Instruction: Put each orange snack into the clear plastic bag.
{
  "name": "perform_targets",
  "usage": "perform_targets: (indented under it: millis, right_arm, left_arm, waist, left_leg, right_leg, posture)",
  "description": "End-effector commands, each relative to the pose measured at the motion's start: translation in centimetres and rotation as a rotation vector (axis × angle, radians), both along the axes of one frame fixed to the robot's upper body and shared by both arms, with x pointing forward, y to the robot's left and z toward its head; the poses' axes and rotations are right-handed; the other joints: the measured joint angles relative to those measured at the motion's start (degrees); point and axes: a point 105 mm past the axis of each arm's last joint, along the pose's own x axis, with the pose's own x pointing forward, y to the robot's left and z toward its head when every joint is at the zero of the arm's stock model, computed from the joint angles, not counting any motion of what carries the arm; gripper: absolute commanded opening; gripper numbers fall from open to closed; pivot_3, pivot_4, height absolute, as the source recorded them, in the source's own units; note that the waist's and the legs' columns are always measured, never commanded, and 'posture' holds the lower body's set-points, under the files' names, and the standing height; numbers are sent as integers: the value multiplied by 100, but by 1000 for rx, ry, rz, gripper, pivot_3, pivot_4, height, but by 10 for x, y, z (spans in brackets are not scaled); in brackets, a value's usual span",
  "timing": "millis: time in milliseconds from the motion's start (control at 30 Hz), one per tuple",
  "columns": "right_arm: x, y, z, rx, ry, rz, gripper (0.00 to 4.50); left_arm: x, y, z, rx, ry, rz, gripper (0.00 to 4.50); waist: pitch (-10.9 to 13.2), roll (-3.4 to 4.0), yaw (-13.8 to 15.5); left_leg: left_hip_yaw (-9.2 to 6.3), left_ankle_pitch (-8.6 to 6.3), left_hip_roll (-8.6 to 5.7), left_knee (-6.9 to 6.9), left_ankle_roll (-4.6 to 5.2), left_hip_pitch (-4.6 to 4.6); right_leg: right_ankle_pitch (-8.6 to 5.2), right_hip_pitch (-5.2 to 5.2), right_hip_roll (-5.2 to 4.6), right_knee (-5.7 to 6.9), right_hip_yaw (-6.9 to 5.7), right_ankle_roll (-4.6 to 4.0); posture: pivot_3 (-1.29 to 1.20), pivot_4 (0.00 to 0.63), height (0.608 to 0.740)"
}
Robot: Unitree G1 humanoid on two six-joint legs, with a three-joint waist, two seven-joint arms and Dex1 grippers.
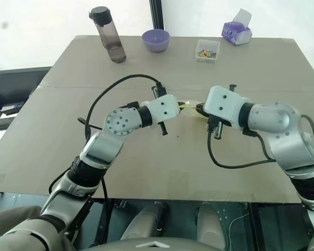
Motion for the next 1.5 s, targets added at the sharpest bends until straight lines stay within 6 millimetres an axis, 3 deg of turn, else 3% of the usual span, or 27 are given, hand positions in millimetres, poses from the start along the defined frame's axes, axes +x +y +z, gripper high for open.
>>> perform_targets:
  millis: [33,267,433,600,800,900,1000,1500]
  right_arm:
    - [6,-27,19,1,-72,-107,74]
    - [8,-52,18,-34,-76,-184,74]
    - [8,-58,18,-41,-79,-205,74]
    - [6,-54,20,-16,-82,-188,74]
    - [1,-35,25,29,-85,-110,74]
    - [-5,-18,21,44,-72,-44,848]
    - [-6,-9,21,55,-77,-21,2255]
    - [-14,17,16,68,-57,49,2255]
  left_arm:
    - [6,17,9,-16,-39,61,0]
    - [12,30,6,-9,-39,101,0]
    - [14,32,5,-9,-41,105,0]
    - [12,25,8,-58,-34,84,0]
    - [0,9,12,-125,-15,5,0]
    - [-6,0,14,-142,-14,-27,0]
    - [-9,-2,12,-152,-9,-33,0]
    - [-4,4,0,-276,42,23,0]
  waist:
    - [0,0,1]
    - [0,0,2]
    - [0,0,-6]
    - [0,0,3]
    - [-1,0,-4]
    - [-1,0,-4]
    - [-1,0,-1]
    - [-2,0,13]
  left_leg:
    - [0,0,0,0,0,0]
    - [2,0,0,1,0,0]
    - [5,0,1,2,0,1]
    - [5,0,1,3,0,0]
    - [4,0,1,4,0,0]
    - [4,0,1,5,0,0]
    - [4,0,1,6,0,0]
    - [3,0,0,14,1,0]
  right_leg:
    - [0,0,0,1,0,0]
    - [0,0,0,2,1,0]
    - [0,0,1,4,3,0]
    - [0,0,0,3,3,0]
    - [0,0,0,4,3,0]
    - [0,0,0,4,4,0]
    - [0,0,0,4,4,0]
    - [0,1,-1,6,4,0]
  posture:
    - [0,150,739]
    - [0,150,739]
    - [0,150,739]
    - [0,150,739]
    - [0,150,739]
    - [0,150,739]
    - [0,150,739]
    - [0,150,739]
